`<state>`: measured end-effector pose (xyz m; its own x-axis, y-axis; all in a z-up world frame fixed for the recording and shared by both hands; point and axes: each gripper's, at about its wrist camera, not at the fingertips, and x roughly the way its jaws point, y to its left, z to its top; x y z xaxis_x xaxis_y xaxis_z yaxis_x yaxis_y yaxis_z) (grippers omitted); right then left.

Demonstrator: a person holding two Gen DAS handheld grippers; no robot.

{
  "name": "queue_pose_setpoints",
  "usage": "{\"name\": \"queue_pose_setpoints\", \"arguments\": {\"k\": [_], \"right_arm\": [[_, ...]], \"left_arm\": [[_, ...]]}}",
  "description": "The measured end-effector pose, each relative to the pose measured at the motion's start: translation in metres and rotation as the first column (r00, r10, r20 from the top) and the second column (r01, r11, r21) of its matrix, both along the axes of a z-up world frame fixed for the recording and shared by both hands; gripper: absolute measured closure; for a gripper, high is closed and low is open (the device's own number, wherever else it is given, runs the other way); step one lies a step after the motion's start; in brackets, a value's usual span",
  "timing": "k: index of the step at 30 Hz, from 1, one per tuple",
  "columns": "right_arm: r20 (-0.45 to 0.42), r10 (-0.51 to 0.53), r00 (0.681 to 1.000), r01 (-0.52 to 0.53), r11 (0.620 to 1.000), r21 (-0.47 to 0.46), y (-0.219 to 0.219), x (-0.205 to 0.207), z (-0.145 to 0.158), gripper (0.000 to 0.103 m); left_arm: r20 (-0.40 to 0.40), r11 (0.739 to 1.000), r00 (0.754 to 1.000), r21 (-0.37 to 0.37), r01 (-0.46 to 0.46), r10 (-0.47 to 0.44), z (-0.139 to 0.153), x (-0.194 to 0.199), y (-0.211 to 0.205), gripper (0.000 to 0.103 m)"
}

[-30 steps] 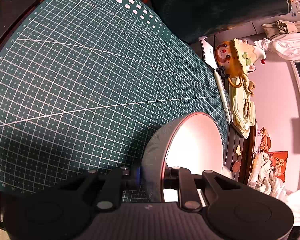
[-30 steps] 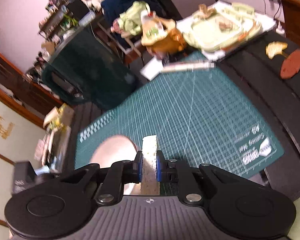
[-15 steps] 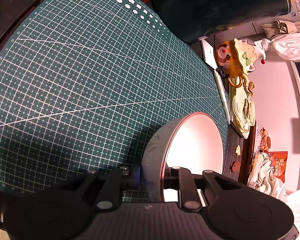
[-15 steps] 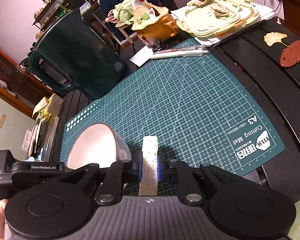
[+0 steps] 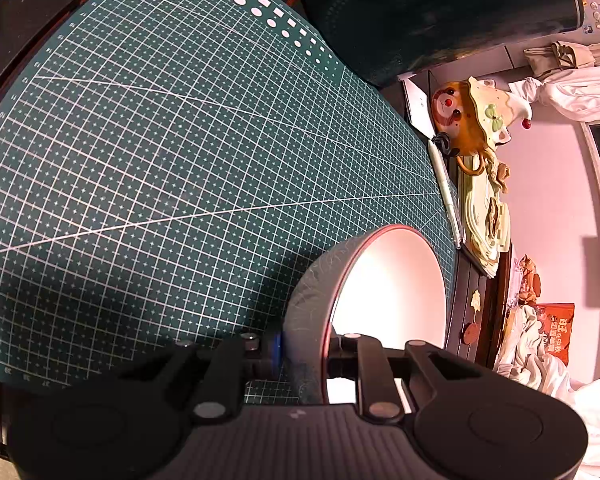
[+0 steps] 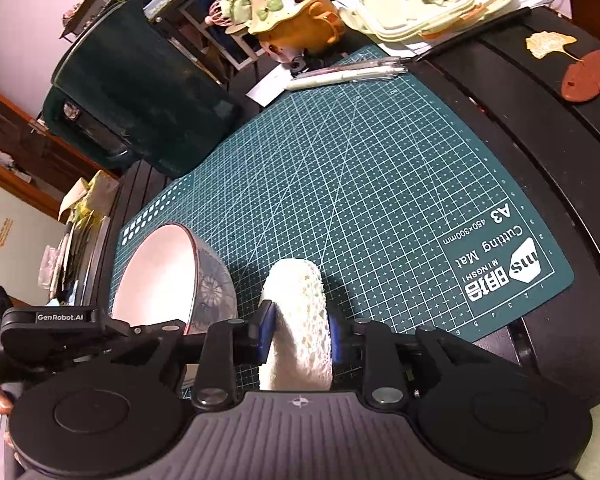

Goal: Clean bowl
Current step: 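Hold the white sponge back from the bowl with the right tool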

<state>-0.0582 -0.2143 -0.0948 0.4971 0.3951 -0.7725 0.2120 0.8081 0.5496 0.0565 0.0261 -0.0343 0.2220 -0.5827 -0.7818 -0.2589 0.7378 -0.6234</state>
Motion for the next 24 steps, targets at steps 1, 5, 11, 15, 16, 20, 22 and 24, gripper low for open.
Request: {"name": "queue_pose_setpoints", "arguments": {"k": [1, 5, 11, 15, 16, 20, 22, 24], "right_arm": [[-0.002, 0.010, 1.000, -0.010, 1.000, 0.005, 0.000, 0.000, 0.000, 0.071], [0.004, 0.025, 1.000, -0.025, 1.000, -0.007, 0.005, 0.000, 0.002, 0.064], [0.074, 0.159, 0.985, -0.144, 0.975, -0.171, 0.027, 0.000, 0.008, 0.055], [0.086, 0.168, 0.982, -0.150, 0.971, -0.185, 0.028, -0.001, 0.007, 0.054], [0.090, 0.156, 0.984, -0.139, 0.975, -0.171, 0.025, -0.002, 0.006, 0.053], [0.107, 0.152, 0.983, -0.135, 0.978, -0.157, 0.023, -0.004, 0.004, 0.051], [0.108, 0.181, 0.978, -0.156, 0.967, -0.202, 0.030, -0.005, 0.004, 0.049], [0.095, 0.246, 0.965, -0.209, 0.932, -0.295, 0.045, -0.004, 0.007, 0.044]], "left_arm": [[0.000, 1.000, 1.000, 0.000, 0.000, 0.000, 0.000, -0.001, 0.001, 0.085], [-0.001, 1.000, 1.000, -0.001, 0.001, -0.001, 0.001, -0.002, 0.001, 0.085], [-0.007, 1.000, 1.000, -0.008, -0.006, 0.006, 0.002, -0.003, 0.001, 0.085], [-0.010, 1.000, 1.000, -0.013, -0.011, 0.011, 0.003, -0.003, 0.000, 0.085], [-0.010, 1.000, 1.000, -0.014, -0.012, 0.011, 0.003, -0.003, 0.001, 0.085], [-0.008, 1.000, 1.000, -0.014, -0.011, 0.011, 0.002, -0.004, 0.002, 0.085], [-0.007, 1.000, 1.000, -0.013, -0.010, 0.010, 0.002, -0.005, 0.002, 0.085], [-0.009, 1.000, 1.000, -0.017, -0.013, 0.012, 0.002, -0.005, 0.003, 0.085]]}}
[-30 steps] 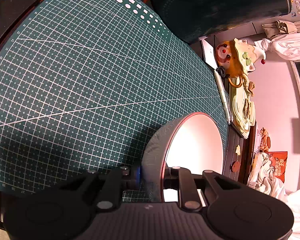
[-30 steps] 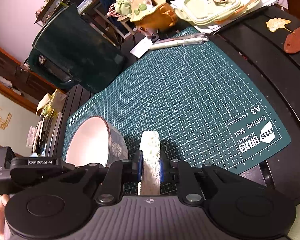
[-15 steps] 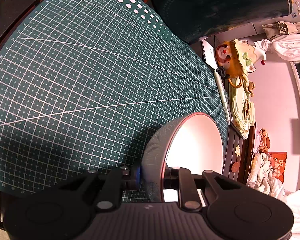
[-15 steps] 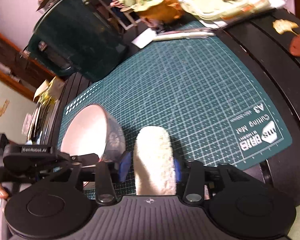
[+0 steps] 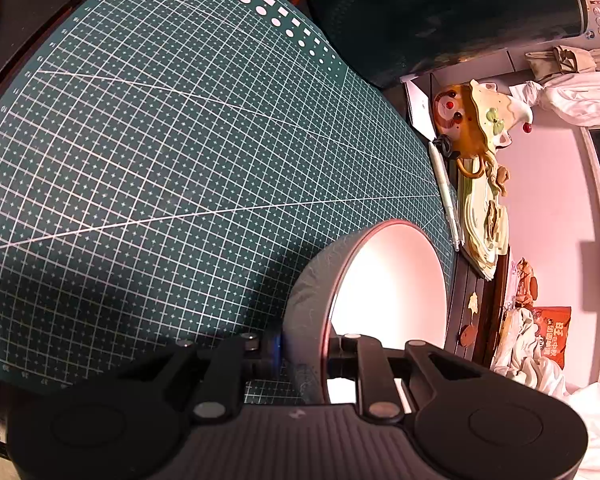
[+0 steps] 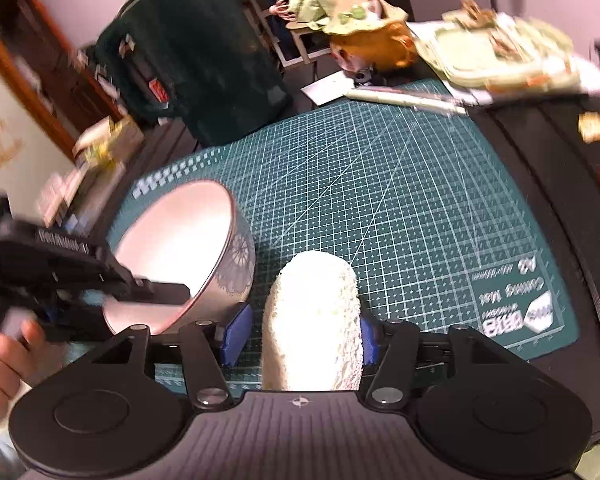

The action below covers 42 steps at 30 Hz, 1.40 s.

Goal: Clean bowl
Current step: 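Hold the white sponge back from the bowl with the right tool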

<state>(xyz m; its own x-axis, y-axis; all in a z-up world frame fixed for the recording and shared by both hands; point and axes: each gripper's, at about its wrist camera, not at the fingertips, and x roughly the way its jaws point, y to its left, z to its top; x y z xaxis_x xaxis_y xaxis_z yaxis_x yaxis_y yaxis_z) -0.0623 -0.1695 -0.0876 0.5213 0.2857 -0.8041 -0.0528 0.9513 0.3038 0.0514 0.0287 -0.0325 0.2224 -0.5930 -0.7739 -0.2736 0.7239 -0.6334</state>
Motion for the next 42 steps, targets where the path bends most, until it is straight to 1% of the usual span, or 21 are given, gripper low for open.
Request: {"name": "queue_pose_setpoints", "arguments": {"k": [2, 3, 5, 6, 8, 12, 14, 16, 18, 20, 22, 24, 29, 35, 37, 42], "right_arm": [[0.002, 0.053, 0.999, -0.053, 0.997, -0.051, 0.009, 0.001, 0.001, 0.036], [0.004, 0.073, 0.997, -0.073, 0.995, -0.064, 0.011, 0.001, 0.001, 0.034], [0.009, 0.107, 0.994, -0.106, 0.991, -0.076, 0.013, 0.000, 0.000, 0.026], [0.013, 0.122, 0.992, -0.121, 0.990, -0.077, 0.014, -0.001, -0.001, 0.024], [0.017, 0.143, 0.990, -0.141, 0.987, -0.074, 0.015, -0.001, -0.002, 0.015], [0.008, 0.157, 0.988, -0.156, 0.985, -0.076, 0.019, 0.002, -0.003, 0.011], [0.006, 0.136, 0.991, -0.135, 0.989, -0.065, 0.020, 0.001, -0.002, 0.011], [0.010, 0.099, 0.995, -0.099, 0.995, -0.031, 0.017, 0.002, -0.002, 0.010], [0.016, 0.095, 0.995, -0.094, 0.996, -0.005, 0.015, 0.002, -0.003, 0.007], [0.037, 0.096, 0.995, -0.097, 0.994, 0.044, 0.009, 0.001, -0.006, 0.002], [0.058, 0.097, 0.994, -0.101, 0.992, 0.075, 0.005, -0.002, -0.008, 0.001], [0.073, 0.118, 0.990, -0.123, 0.991, 0.061, 0.007, -0.003, -0.008, 0.001], [0.072, 0.140, 0.988, -0.142, 0.990, 0.018, 0.014, -0.004, -0.007, 0.000], [0.069, 0.137, 0.988, -0.141, 0.989, 0.048, 0.009, -0.002, -0.007, 0.000], [0.081, 0.144, 0.986, -0.148, 0.988, 0.047, 0.008, -0.002, -0.008, 0.000], [0.102, 0.183, 0.978, -0.184, 0.983, 0.000, 0.013, -0.004, -0.009, 0.000]], "left_arm": [[-0.001, 1.000, 1.000, -0.001, -0.001, 0.001, -0.002, 0.000, 0.001, 0.085], [-0.001, 1.000, 1.000, -0.002, -0.002, 0.002, -0.002, 0.000, 0.001, 0.085], [0.000, 1.000, 1.000, -0.001, -0.002, 0.002, -0.002, 0.000, 0.002, 0.085], [0.000, 1.000, 1.000, 0.000, -0.002, 0.002, -0.002, -0.001, 0.002, 0.085], [0.001, 1.000, 1.000, 0.001, -0.001, 0.001, -0.003, -0.002, 0.003, 0.085], [0.000, 1.000, 1.000, 0.001, -0.001, 0.001, -0.003, -0.001, 0.003, 0.085], [-0.002, 1.000, 1.000, -0.003, -0.003, 0.003, -0.004, -0.001, 0.003, 0.084], [-0.002, 1.000, 1.000, -0.005, -0.004, 0.004, -0.004, -0.001, 0.004, 0.084], [-0.001, 1.000, 1.000, -0.005, -0.004, 0.004, -0.004, -0.002, 0.004, 0.084], [-0.001, 1.000, 1.000, -0.005, -0.004, 0.004, -0.005, -0.002, 0.004, 0.084], [0.000, 1.000, 1.000, -0.004, -0.004, 0.004, -0.006, -0.002, 0.004, 0.084], [0.002, 1.000, 1.000, -0.001, 0.000, 0.000, -0.006, -0.004, 0.003, 0.084], [0.002, 1.000, 1.000, -0.001, 0.001, -0.001, -0.006, -0.005, 0.002, 0.084], [0.002, 1.000, 1.000, 0.000, 0.002, -0.002, -0.006, -0.005, 0.003, 0.084], [0.002, 1.000, 1.000, 0.000, 0.003, -0.003, -0.006, -0.004, 0.003, 0.084], [0.007, 1.000, 1.000, 0.006, 0.007, -0.007, -0.004, -0.005, -0.001, 0.084]]}}
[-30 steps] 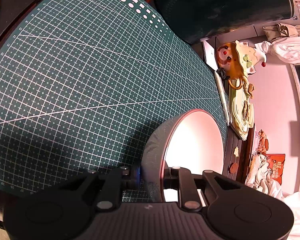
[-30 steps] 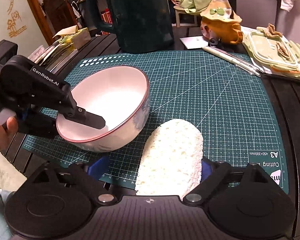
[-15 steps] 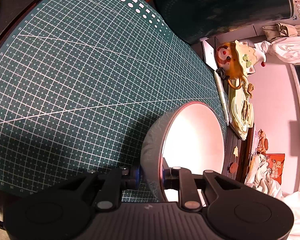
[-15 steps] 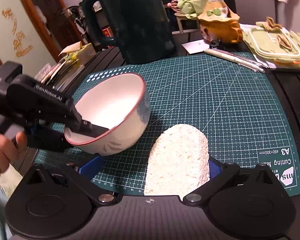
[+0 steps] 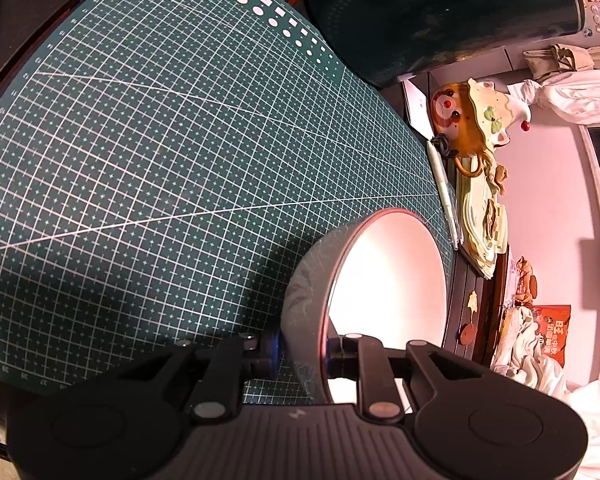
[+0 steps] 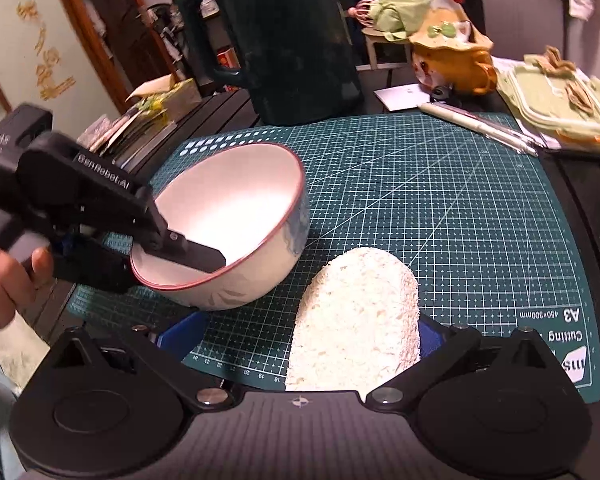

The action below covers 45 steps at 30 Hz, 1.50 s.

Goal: Clean bowl
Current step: 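Hold the white sponge back from the bowl with the right tool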

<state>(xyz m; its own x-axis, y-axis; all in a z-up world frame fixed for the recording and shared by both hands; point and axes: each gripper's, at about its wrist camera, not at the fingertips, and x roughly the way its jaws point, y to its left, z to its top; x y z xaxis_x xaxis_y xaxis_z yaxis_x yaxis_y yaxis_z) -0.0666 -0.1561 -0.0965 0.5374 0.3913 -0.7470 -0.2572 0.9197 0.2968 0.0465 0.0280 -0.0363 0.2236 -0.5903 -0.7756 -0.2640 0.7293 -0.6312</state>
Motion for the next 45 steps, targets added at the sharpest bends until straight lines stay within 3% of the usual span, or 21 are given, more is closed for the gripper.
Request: {"name": "queue_pose_setpoints", "arguments": {"k": [7, 11, 19, 33, 36, 45], "right_arm": [[0.013, -0.019, 1.000, 0.019, 1.000, -0.010, 0.002, -0.001, -0.001, 0.000], [0.013, -0.082, 0.997, 0.082, 0.997, -0.004, -0.001, -0.001, 0.000, 0.000], [-0.051, -0.176, 0.983, 0.176, 0.984, 0.005, -0.016, 0.004, 0.003, 0.000], [-0.153, -0.265, 0.952, 0.293, 0.934, 0.206, -0.052, 0.004, 0.003, 0.003], [-0.155, -0.273, 0.949, 0.301, 0.933, 0.197, -0.052, 0.003, 0.005, 0.008], [-0.127, -0.227, 0.966, 0.245, 0.958, 0.151, -0.047, 0.003, 0.004, 0.008]], "left_arm": [[-0.004, 1.000, 1.000, -0.006, -0.004, 0.004, -0.001, 0.003, -0.001, 0.083], [-0.006, 1.000, 1.000, -0.012, -0.006, 0.006, -0.001, 0.003, 0.000, 0.083], [-0.006, 1.000, 1.000, -0.014, -0.009, 0.009, 0.001, 0.001, 0.000, 0.083], [-0.004, 1.000, 1.000, -0.009, -0.005, 0.005, 0.000, 0.003, 0.002, 0.083], [-0.003, 1.000, 1.000, -0.008, -0.005, 0.005, 0.000, 0.004, 0.000, 0.083], [-0.003, 1.000, 1.000, -0.008, -0.006, 0.006, 0.001, 0.006, -0.004, 0.083]]}}
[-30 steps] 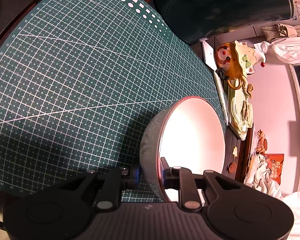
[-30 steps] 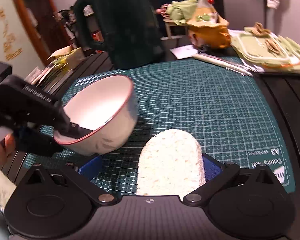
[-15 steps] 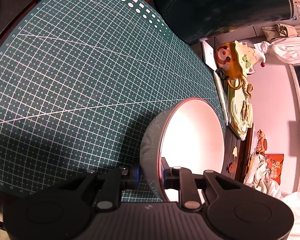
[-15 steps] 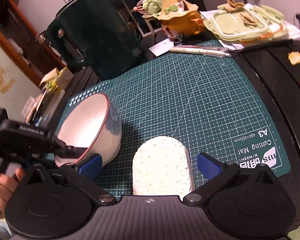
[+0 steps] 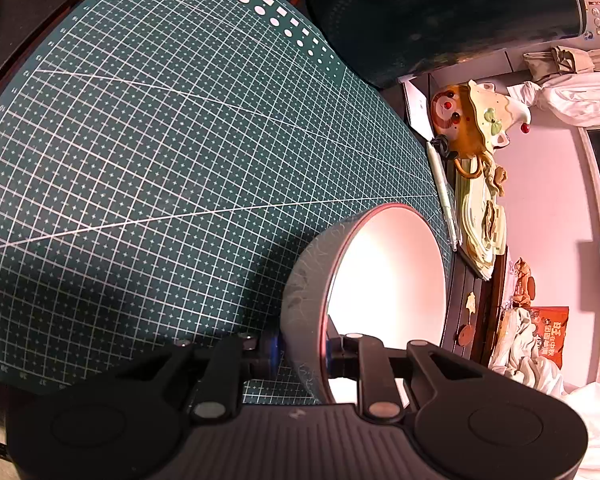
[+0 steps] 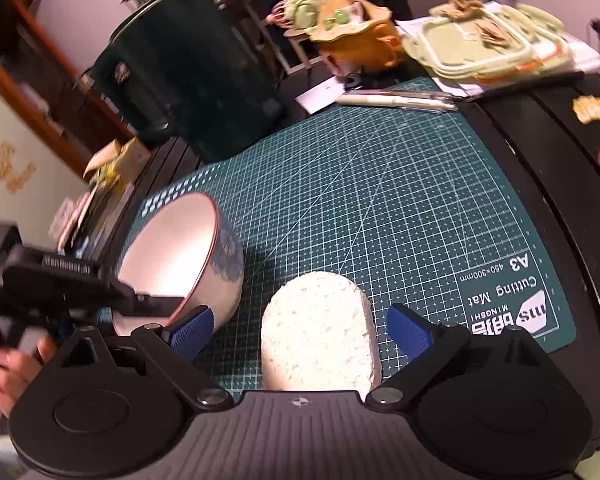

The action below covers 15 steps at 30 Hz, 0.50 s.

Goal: Clean bowl
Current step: 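Hold the white sponge back from the bowl with the right tool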

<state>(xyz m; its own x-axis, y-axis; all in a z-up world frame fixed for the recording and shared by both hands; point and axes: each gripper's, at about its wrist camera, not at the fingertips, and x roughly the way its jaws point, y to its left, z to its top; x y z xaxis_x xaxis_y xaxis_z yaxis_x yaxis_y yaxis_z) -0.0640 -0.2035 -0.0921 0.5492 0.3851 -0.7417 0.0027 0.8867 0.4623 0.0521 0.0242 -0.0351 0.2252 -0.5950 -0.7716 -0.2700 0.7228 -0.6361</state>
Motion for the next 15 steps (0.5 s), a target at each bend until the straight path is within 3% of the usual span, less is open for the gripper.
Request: {"name": "queue_pose_setpoints", "arguments": {"k": [4, 10, 12, 13, 15], "right_arm": [[0.017, 0.008, 1.000, -0.007, 1.000, -0.031, 0.005, -0.003, -0.001, 0.006], [0.035, -0.033, 0.999, 0.034, 0.999, -0.010, 0.004, -0.005, -0.003, 0.003], [0.018, -0.064, 0.998, 0.063, 0.997, 0.036, -0.003, -0.002, -0.003, 0.005], [0.001, -0.094, 0.996, 0.094, 0.993, 0.078, -0.010, -0.001, -0.004, 0.008], [-0.014, -0.112, 0.994, 0.113, 0.987, 0.116, -0.017, 0.000, -0.005, 0.029]], "left_arm": [[0.000, 1.000, 1.000, -0.002, -0.001, 0.001, 0.000, 0.000, 0.001, 0.083], [-0.004, 1.000, 1.000, -0.010, -0.005, 0.004, 0.000, -0.001, 0.005, 0.083], [-0.001, 1.000, 1.000, -0.006, -0.001, 0.001, 0.001, -0.001, 0.005, 0.083], [0.001, 1.000, 1.000, -0.005, -0.001, 0.001, -0.001, -0.003, 0.007, 0.083], [0.000, 1.000, 1.000, -0.006, -0.002, 0.002, -0.001, -0.003, 0.007, 0.083]]}}
